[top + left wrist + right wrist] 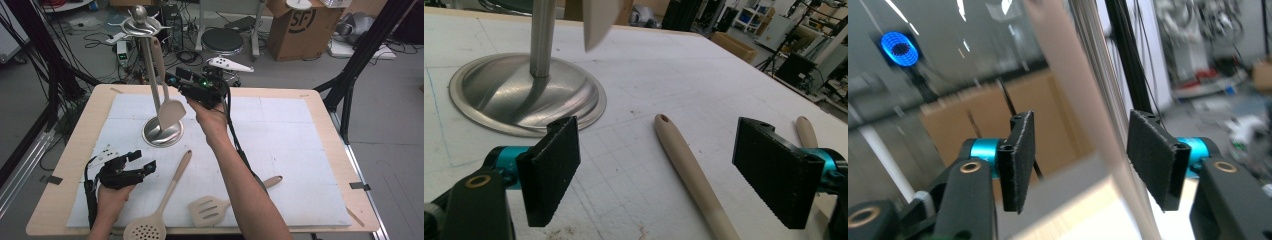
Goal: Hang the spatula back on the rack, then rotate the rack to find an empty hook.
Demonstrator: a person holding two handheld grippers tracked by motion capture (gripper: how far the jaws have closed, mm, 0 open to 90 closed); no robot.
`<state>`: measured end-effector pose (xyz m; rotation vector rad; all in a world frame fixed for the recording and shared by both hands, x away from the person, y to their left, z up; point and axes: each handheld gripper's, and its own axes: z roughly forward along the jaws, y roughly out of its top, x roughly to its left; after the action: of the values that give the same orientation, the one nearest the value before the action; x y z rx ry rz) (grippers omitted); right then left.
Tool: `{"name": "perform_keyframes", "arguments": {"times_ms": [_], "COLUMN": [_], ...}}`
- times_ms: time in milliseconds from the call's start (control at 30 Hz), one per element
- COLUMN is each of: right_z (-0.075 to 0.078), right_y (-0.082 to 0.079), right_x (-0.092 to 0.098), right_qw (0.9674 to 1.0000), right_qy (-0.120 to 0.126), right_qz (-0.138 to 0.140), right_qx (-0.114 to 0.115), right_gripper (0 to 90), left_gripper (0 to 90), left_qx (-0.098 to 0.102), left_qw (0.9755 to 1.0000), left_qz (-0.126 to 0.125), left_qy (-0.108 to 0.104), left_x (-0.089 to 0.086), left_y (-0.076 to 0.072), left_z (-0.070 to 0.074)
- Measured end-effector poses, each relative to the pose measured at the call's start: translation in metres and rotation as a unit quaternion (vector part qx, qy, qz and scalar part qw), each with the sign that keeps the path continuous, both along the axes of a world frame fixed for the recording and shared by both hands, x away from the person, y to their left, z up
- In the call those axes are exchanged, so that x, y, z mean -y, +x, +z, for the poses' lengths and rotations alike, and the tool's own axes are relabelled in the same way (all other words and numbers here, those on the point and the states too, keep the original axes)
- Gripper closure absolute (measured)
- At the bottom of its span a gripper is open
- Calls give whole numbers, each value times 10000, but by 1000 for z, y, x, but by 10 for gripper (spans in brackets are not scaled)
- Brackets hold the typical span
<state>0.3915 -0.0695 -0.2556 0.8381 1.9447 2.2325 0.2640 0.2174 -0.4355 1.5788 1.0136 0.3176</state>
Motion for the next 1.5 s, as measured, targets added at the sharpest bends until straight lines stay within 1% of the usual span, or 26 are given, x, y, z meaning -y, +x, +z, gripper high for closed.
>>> {"name": "perform_keyframes", "arguments": {"times_ms": [67, 133, 167, 267, 333, 367, 400, 433, 500, 567, 600, 667, 700, 833, 867, 900, 933, 1033, 1067, 1167, 1233, 1267, 1300, 1367, 1433, 1500], "right_z": [3, 5, 7, 8, 8, 8, 8, 8, 10, 14, 16, 21, 24, 30, 30, 30, 29, 27, 26, 23, 22, 22, 21, 19, 18, 15], "right_y": [1, 3, 4, 7, 8, 8, 9, 10, 14, 16, 17, 18, 17, 19, 19, 18, 17, 17, 18, 23, 26, 27, 28, 30, 32, 34], "right_x": [3, 6, 8, 13, 15, 16, 16, 16, 14, 11, 10, 7, 5, 0, -1, -2, -4, -10, -12, -13, -15, -15, -16, -16, -18, -20], "right_qw": [9994, 9985, 9979, 9964, 9953, 9945, 9937, 9931, 9934, 9927, 9931, 9931, 9924, 9929, 9930, 9925, 9920, 9920, 9914, 9905, 9895, 9897, 9893, 9884, 9885, 9893], "right_qy": [330, 532, 617, 817, 928, 993, 1061, 1113, 1082, 1125, 1091, 1092, 1141, 1100, 1096, 1154, 1211, 1224, 1272, 1351, 1417, 1394, 1420, 1472, 1444, 1384], "right_qz": [57, 1, -60, -118, -198, -238, -266, -284, -322, -353, -366, -351, -356, -317, -305, -283, -221, -196, -211, -272, -301, -322, -338, -363, -418, -398], "right_qx": [52, 141, 161, 172, 196, 241, 254, 243, 208, 248, 239, 259, 299, 319, 313, 296, 267, 254, 207, 12, 0, -4, -21, -96, -149, -213], "right_gripper": [473, 509, 535, 575, 614, 630, 652, 653, 652, 654, 654, 653, 653, 648, 648, 648, 648, 649, 665, 773, 849, 875, 895, 897, 897, 897], "left_gripper": [197, 197, 197, 197, 197, 197, 197, 197, 197, 197, 197, 197, 197, 198, 197, 197, 197, 197, 197, 197, 197, 197, 197, 197, 198, 198], "left_qx": [-7, 6, -9, -40, -45, -64, -48, -42, -48, -33, -37, -22, -23, -27, -1, 9, 9, 5, 9, 9, 11, 13, 14, 11, 11, 9], "left_qw": [10000, 10000, 10000, 10000, 10000, 9999, 9999, 9999, 9999, 9999, 9999, 9999, 9999, 9999, 9999, 9998, 9998, 9998, 9998, 9998, 9998, 9998, 9998, 9998, 9998, 9999], "left_qz": [-23, -19, -29, -61, -87, -98, -102, -100, -99, -88, -90, -86, -80, -80, -82, -77, -75, -76, -83, -104, -108, -97, -97, -119, -127, -119], "left_qy": [11, -3, 6, -20, 8, -20, -33, -44, -80, -101, -120, -120, -133, -151, -131, -172, -171, -170, -168, -152, -144, -155, -145, -130, -128, -124], "left_x": [0, 1, 1, 3, 3, 3, 4, 4, 4, 3, 3, 2, 2, 2, 2, 2, 2, 2, 2, 2, 2, 2, 2, 2, 2, 2], "left_y": [1, 2, 2, 2, 3, 3, 3, 3, 4, 4, 4, 5, 5, 5, 5, 6, 6, 6, 6, 5, 5, 5, 5, 6, 6, 5], "left_z": [0, 0, 0, -2, -2, -2, -2, -2, -2, -2, -2, -2, -2, -1, -1, -1, -1, -1, -1, 0, 0, 0, -1, -1, -1, 0]}}
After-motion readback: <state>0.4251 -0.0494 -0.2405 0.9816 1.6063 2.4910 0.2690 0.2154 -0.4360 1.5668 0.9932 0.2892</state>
